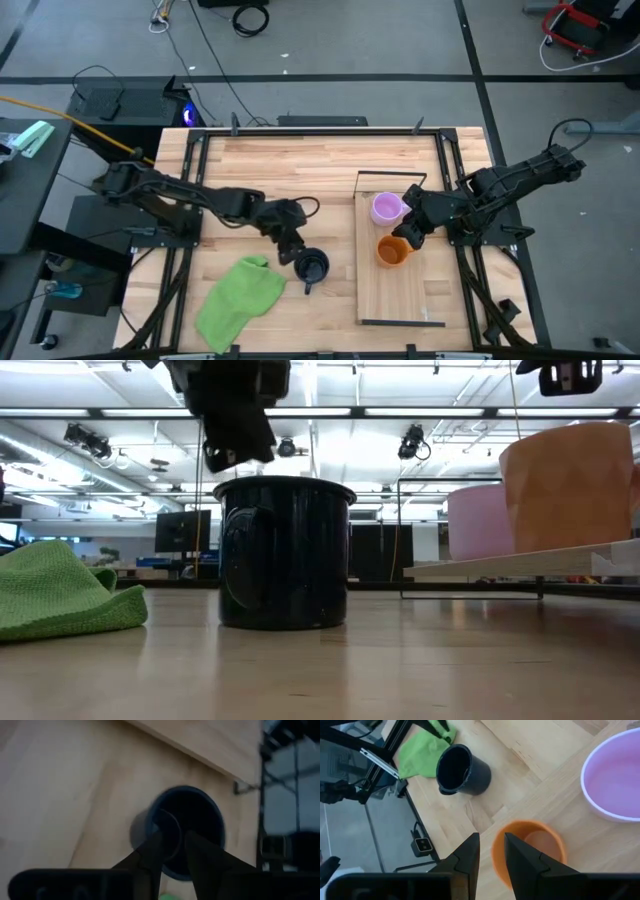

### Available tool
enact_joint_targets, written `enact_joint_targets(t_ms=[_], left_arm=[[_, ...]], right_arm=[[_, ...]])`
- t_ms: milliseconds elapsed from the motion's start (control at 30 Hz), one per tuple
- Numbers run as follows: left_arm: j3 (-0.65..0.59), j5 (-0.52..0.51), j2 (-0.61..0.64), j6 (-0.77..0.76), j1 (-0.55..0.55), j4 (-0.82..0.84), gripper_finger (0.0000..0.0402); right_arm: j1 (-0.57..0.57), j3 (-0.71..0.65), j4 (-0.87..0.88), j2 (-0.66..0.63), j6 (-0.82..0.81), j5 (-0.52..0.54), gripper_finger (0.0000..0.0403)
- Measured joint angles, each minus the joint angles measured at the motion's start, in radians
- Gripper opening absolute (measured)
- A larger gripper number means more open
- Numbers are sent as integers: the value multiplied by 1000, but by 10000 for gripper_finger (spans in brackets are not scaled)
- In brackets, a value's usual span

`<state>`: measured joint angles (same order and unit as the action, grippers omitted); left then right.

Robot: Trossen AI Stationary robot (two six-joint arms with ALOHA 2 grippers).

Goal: Stack small to large cups/mugs on shelf
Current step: Put the black mug on the shelf

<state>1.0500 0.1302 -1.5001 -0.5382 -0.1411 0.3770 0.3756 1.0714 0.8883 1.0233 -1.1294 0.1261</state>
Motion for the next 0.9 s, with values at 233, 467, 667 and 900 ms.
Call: enact_joint_targets(t_ms=[233,467,667,900], left_arm=[[82,89,-6,167,29,188,79],[327,13,-101,323,56,477,69],[452,43,-257,417,60,608,74],[587,58,-397,477,35,699,79]], right_arm=[[0,0,0,0,0,0,96],[-3,0,-1,15,0,0,96],[-3,0,-1,43,-4,0,96],[-2,0,0,63,-3,0,96]])
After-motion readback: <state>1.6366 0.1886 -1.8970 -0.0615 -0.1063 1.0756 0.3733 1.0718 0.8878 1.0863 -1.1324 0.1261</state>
